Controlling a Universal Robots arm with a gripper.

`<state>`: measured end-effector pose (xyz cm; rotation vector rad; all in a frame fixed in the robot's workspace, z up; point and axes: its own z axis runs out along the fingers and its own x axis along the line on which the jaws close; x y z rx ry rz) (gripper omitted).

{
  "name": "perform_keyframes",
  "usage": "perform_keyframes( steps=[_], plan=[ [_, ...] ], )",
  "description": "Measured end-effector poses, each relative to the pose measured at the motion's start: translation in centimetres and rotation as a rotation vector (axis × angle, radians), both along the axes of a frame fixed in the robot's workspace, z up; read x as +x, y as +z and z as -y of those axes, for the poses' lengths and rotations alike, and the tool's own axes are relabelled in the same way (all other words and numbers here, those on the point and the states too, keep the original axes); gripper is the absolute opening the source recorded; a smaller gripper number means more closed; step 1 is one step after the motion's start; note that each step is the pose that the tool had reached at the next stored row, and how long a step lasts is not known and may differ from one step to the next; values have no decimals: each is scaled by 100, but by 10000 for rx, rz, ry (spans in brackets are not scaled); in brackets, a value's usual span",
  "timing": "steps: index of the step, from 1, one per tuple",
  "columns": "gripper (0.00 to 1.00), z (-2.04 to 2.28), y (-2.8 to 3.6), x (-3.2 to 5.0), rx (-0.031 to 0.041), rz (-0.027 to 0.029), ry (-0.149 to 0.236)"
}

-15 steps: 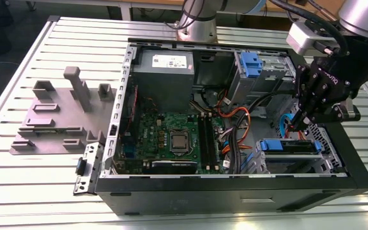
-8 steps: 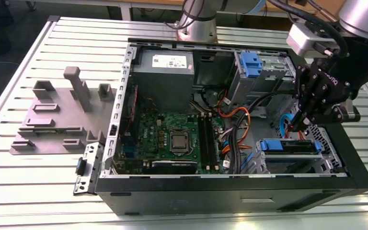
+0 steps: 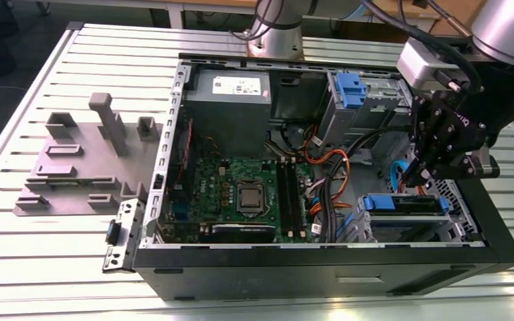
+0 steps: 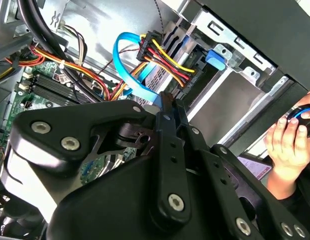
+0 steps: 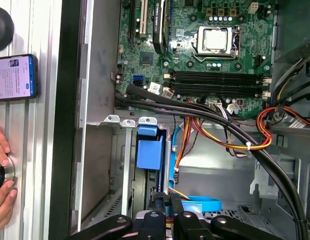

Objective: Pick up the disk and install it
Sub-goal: 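Insert the second disk wire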

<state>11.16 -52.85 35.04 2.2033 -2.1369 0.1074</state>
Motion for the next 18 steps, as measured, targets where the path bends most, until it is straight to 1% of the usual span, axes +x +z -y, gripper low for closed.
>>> perform_keyframes(
  steps=[2,4,10,15,18],
  plan=[
    [16,3,-4,-8,5,55,-1],
    [16,16,-12,-8,17,89,2],
    [16,69,-45,-9,73,129,0],
    [16,107,-65,-9,82,156,0],
    [16,117,-81,-9,97,175,0]
  ],
)
